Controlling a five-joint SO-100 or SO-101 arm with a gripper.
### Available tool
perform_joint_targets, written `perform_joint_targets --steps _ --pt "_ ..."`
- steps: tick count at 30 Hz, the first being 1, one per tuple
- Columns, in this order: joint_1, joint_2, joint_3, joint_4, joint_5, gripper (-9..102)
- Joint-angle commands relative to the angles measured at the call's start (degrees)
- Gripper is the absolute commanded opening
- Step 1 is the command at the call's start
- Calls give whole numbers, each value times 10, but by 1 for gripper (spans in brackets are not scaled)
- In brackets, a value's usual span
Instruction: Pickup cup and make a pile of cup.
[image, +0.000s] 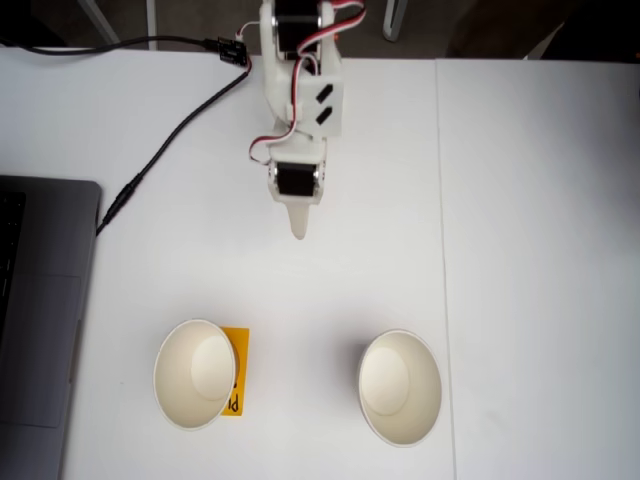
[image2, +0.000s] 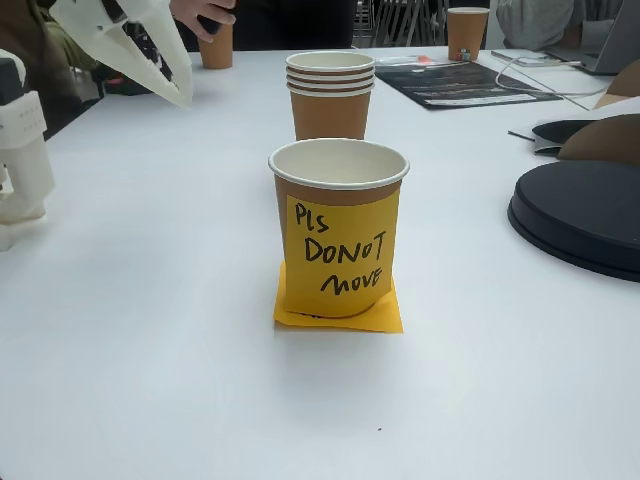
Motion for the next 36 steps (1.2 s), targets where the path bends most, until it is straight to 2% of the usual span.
perform_joint_targets --steps 1,9,16,24,31,36 --pt "22 -66 -133 -16 -4 -7" --pt "82 -191 -293 -9 -4 -6" --pt "127 -265 -396 -8 -1 6" --pt "166 -305 -421 -7 -3 18" --pt "177 -326 -422 -3 -5 20" --pt "177 -353 -437 46 -1 21"
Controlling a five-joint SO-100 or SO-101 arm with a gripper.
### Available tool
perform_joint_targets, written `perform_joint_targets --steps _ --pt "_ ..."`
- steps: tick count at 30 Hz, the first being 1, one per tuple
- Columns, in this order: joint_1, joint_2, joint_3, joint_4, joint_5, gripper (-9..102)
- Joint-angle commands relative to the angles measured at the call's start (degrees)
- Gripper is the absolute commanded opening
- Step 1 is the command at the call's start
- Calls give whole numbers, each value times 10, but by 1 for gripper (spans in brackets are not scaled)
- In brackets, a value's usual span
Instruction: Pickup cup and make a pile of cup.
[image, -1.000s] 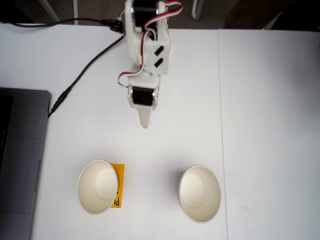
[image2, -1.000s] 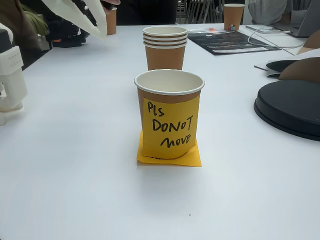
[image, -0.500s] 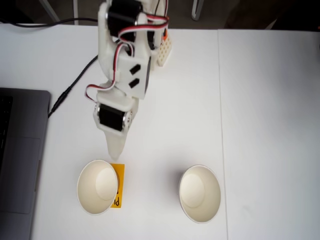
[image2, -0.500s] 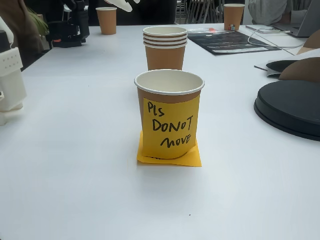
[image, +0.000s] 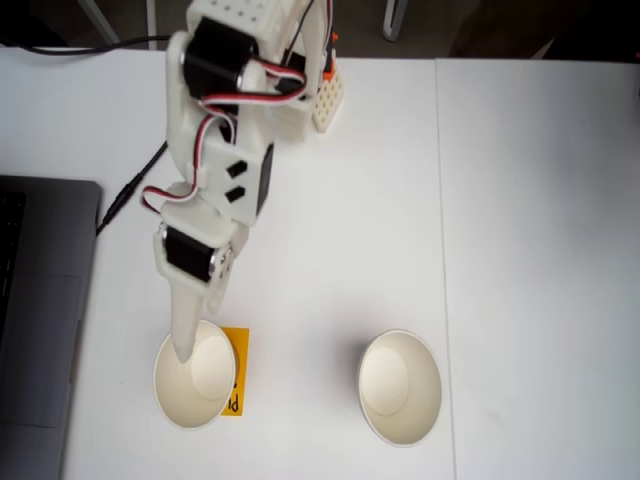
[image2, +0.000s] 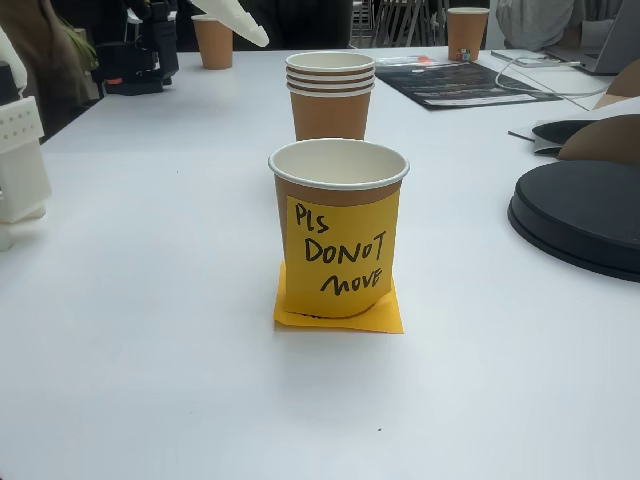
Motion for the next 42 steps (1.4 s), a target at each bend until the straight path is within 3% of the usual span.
perform_joint_targets --steps 1,13,42 --pt "3 -16 -77 41 2 21" --pt "5 -140 -219 96 4 21" --pt "32 -217 -227 185 -2 21"
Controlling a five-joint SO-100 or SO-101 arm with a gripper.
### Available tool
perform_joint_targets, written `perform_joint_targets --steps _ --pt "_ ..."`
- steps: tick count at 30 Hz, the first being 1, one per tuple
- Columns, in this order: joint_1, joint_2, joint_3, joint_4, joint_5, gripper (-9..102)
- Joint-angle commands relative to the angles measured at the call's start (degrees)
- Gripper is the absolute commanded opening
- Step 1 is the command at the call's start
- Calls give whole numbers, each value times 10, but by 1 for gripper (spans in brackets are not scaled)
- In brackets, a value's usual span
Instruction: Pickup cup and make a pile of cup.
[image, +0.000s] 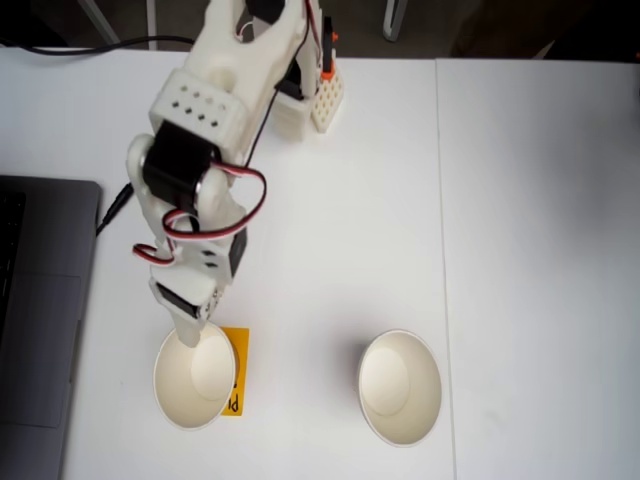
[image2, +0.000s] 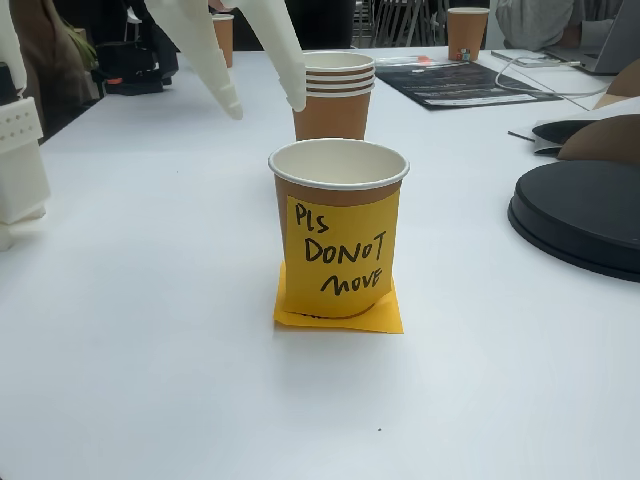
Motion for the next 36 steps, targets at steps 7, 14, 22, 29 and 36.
perform_joint_targets --steps 7,14,22,29,36 --pt "4 -13 -53 -3 -4 21" --pt "3 -35 -54 -3 -4 21" --pt "-1 -95 -122 4 0 21" --pt "-2 -120 -127 4 2 21" --pt "-2 -156 -136 4 3 21"
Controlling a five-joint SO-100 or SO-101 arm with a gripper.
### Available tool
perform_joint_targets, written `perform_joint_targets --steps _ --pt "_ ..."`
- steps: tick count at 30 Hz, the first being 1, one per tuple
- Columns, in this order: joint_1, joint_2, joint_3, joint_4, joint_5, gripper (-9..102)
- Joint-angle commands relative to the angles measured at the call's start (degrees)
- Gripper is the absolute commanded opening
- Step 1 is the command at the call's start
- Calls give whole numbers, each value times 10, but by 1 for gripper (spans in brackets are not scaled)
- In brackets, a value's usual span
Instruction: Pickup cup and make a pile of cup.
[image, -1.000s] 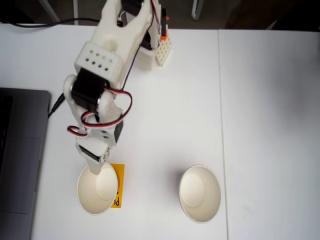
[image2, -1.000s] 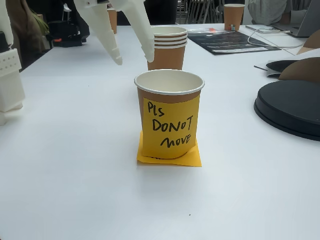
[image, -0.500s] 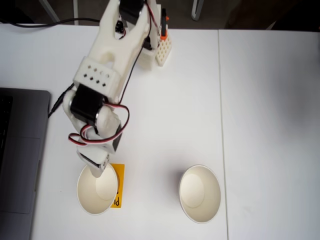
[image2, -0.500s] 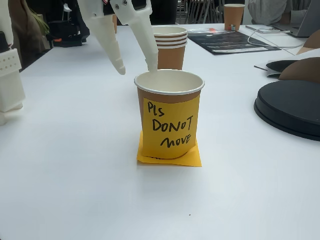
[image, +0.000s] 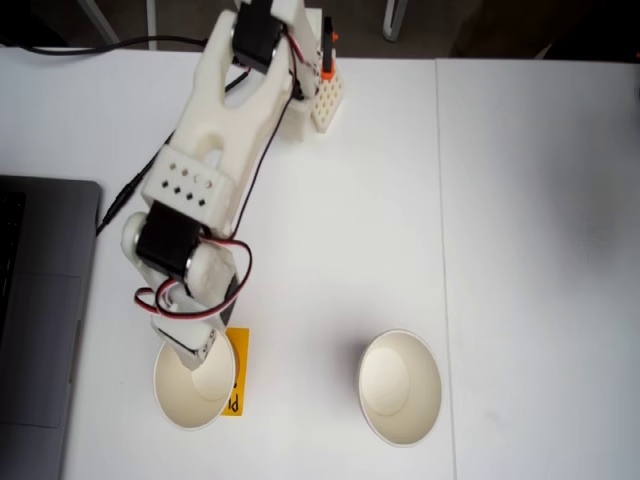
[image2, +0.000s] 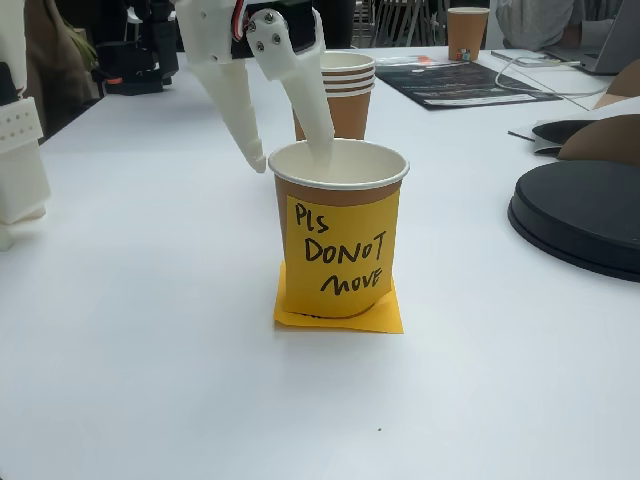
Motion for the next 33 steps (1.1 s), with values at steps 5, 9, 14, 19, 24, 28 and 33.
perform_joint_targets --steps 5,9,14,19,24,28,33 --pt "-1 -15 -58 4 4 21" --pt "-1 -38 -88 4 4 21" --pt "-1 -76 -126 4 4 21" --pt "-1 -94 -132 4 4 20" --pt "-1 -114 -133 4 4 20" --pt "-1 -125 -134 4 4 20" --pt "-1 -142 -161 4 4 19"
